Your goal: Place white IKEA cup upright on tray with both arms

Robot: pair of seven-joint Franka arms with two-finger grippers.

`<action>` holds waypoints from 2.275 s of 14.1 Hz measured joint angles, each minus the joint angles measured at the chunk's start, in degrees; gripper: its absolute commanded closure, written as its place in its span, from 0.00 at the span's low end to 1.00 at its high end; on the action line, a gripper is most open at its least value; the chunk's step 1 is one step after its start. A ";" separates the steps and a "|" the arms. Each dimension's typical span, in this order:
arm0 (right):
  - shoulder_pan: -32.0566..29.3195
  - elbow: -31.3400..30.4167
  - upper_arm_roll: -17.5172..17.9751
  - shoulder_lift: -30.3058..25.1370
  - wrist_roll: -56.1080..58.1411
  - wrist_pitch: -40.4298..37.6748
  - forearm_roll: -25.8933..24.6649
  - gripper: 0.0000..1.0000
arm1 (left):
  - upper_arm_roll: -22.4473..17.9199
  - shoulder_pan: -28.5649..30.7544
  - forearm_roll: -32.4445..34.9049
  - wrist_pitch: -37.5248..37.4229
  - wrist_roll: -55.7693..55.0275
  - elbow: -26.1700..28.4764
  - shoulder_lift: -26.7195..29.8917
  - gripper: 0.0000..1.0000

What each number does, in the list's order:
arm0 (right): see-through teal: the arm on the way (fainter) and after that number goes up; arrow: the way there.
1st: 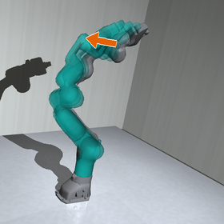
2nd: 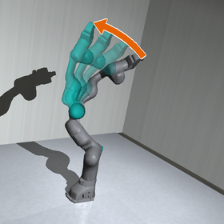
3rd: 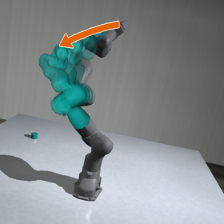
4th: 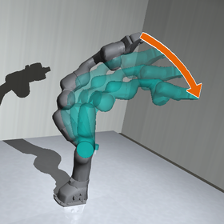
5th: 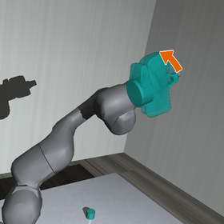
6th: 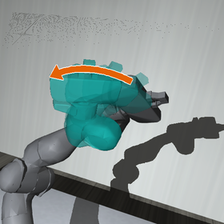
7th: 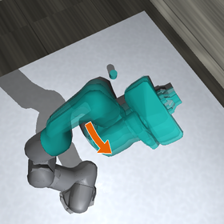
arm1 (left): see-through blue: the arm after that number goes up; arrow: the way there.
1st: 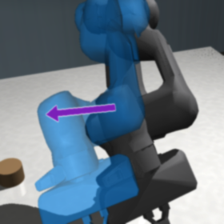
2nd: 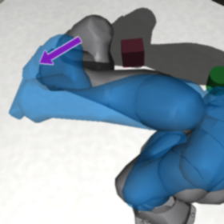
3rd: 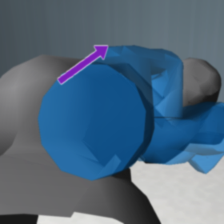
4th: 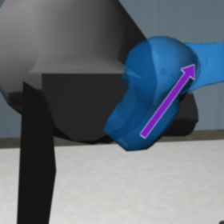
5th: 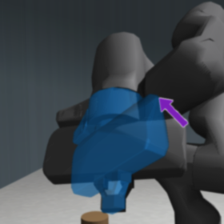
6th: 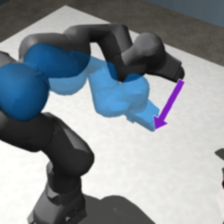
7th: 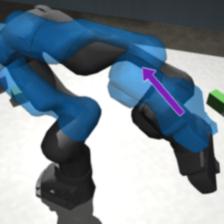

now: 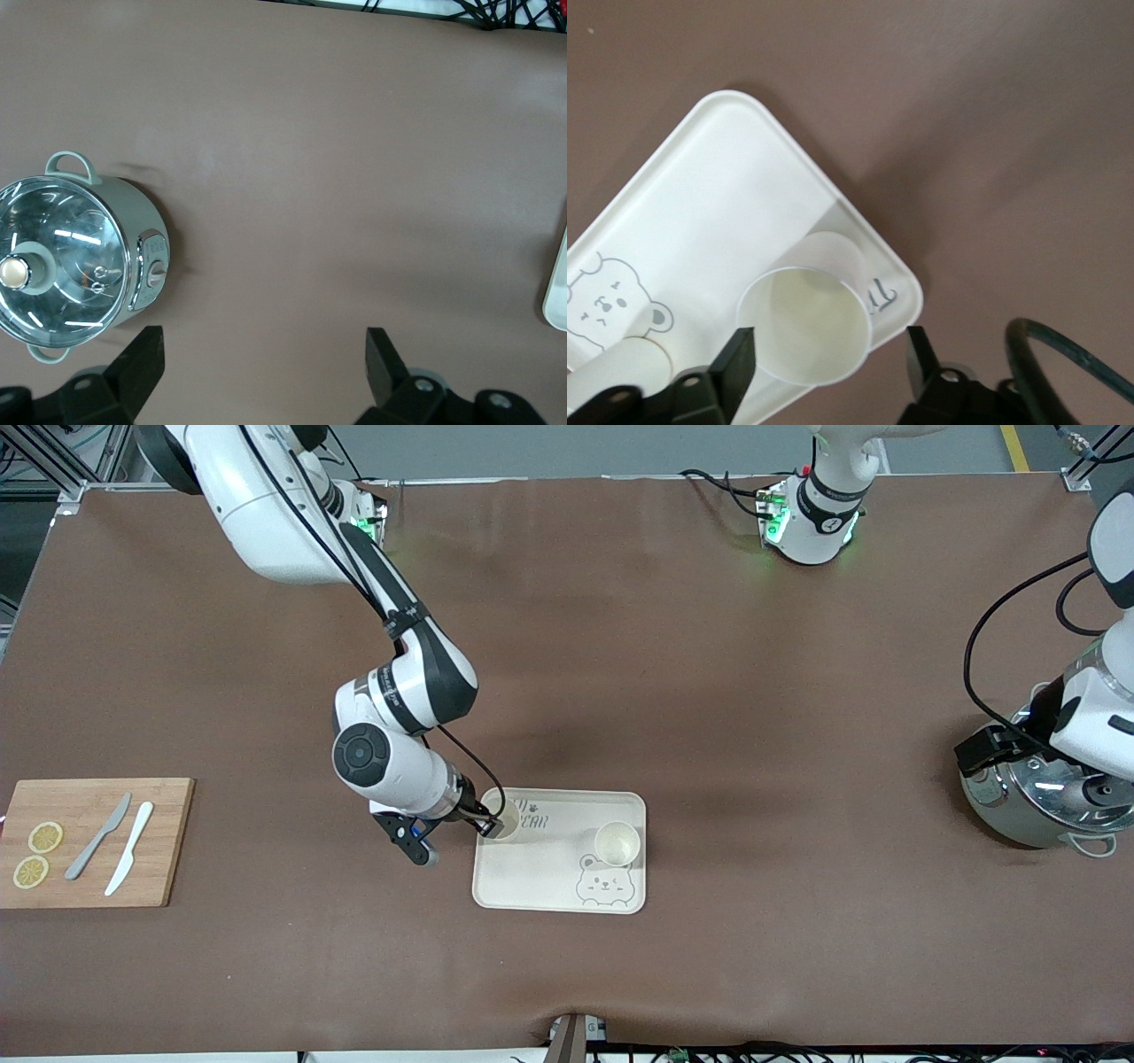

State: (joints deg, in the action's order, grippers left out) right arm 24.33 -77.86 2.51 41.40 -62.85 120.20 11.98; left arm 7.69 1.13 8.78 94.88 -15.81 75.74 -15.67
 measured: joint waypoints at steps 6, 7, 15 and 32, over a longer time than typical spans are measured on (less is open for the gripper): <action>-5.68 7.43 -0.61 -4.28 2.37 -16.37 -0.45 0.00 | 0.03 0.01 0.00 -2.77 0.01 0.00 4.16 0.00; -6.80 6.64 -0.61 -6.19 3.98 -17.12 -0.45 0.00 | 0.03 0.01 0.00 -4.15 0.01 0.02 4.80 0.00; -14.43 -13.82 -0.77 -27.60 25.04 -17.56 -0.73 0.00 | 0.26 0.38 -1.03 -12.78 2.17 0.68 9.86 0.00; -25.44 -16.22 -0.35 -45.98 54.75 -28.14 -8.84 0.00 | -6.39 -3.39 -4.52 -6.46 9.15 10.95 16.17 0.00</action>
State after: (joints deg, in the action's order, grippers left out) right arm -1.11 -94.07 2.16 -4.58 -8.10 92.06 3.15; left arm 1.30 -2.26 4.25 88.42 -6.66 86.70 0.50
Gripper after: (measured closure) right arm 0.000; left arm 0.000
